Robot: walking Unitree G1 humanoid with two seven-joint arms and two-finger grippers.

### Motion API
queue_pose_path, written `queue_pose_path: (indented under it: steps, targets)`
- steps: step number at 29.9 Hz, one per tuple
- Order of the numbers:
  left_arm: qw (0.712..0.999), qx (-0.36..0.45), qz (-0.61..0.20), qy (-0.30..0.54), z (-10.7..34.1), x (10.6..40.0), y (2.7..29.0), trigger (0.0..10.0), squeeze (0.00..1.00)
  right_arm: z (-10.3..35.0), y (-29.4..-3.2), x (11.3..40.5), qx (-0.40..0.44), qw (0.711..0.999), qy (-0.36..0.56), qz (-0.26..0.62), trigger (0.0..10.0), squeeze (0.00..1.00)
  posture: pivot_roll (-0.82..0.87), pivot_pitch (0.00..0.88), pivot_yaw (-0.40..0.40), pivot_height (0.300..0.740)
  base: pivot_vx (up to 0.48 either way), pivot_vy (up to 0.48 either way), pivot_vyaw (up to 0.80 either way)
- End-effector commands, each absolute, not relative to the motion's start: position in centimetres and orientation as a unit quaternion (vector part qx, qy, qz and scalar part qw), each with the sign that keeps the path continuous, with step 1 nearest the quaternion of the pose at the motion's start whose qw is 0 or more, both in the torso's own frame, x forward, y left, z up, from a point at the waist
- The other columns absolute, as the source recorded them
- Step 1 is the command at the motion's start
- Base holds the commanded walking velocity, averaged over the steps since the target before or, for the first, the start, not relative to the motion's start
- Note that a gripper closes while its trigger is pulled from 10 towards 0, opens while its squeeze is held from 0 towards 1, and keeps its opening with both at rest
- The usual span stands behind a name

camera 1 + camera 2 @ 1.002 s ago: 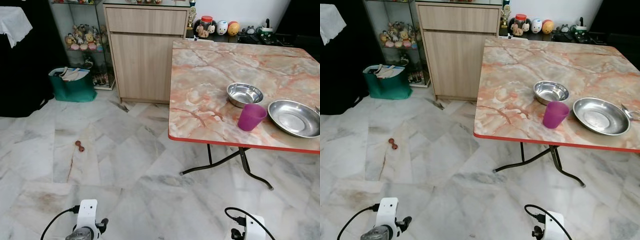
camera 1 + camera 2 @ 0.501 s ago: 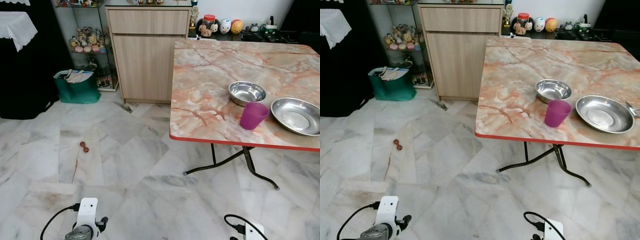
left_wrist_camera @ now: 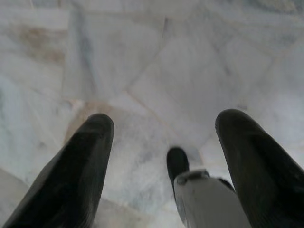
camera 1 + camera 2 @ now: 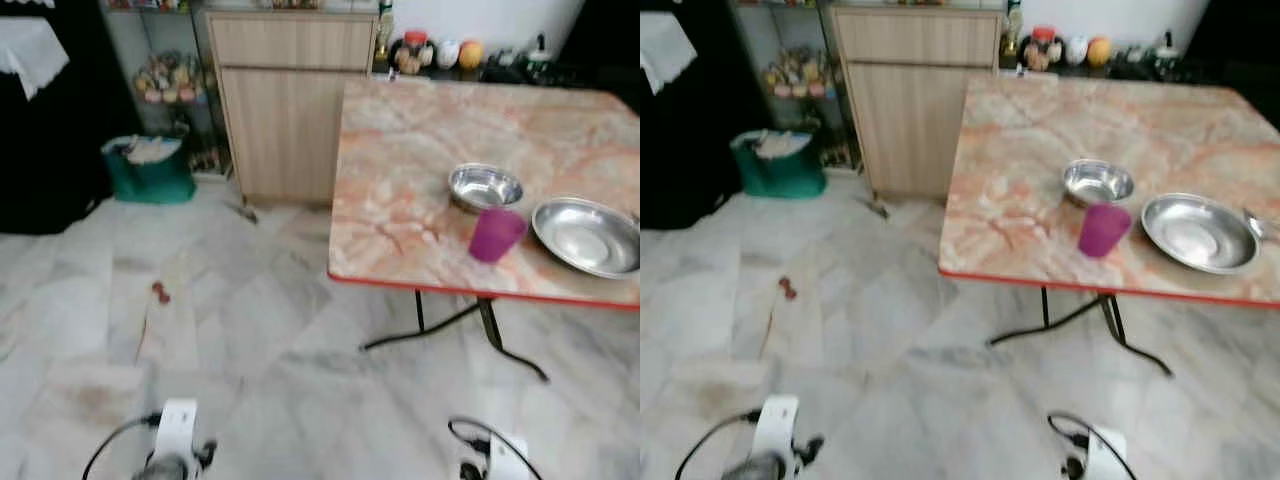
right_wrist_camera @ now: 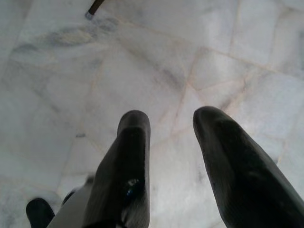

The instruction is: Setting the table

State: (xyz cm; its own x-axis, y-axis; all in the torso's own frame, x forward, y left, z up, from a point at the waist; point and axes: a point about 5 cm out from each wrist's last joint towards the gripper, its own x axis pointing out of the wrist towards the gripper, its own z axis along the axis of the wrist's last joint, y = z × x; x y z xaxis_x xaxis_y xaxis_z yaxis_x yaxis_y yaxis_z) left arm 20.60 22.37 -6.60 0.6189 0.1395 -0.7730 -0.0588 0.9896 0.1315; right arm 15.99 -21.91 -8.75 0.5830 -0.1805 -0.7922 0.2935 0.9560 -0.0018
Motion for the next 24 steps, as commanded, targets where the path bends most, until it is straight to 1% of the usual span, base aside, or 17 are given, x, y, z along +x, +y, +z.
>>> queue_pose_path:
  steps: [1, 24]
  targets:
    - [0.899, 0.045, 0.046, 0.433, -6.69, 20.72, 21.7, 10.0, 0.0, -8.74, -22.71, 15.61, 0.06, 0.884, 0.439, -0.146, 10.0, 0.0, 0.06, 0.0, -0.034, 0.731, 0.0, -0.281, -0.79]
    - [0.903, 0.039, 0.052, 0.425, -6.39, 21.29, 21.57, 10.0, 0.0, -8.91, -22.78, 15.12, 0.065, 0.881, 0.44, -0.161, 10.0, 0.0, 0.08, 0.0, -0.044, 0.731, 0.0, -0.277, 0.0]
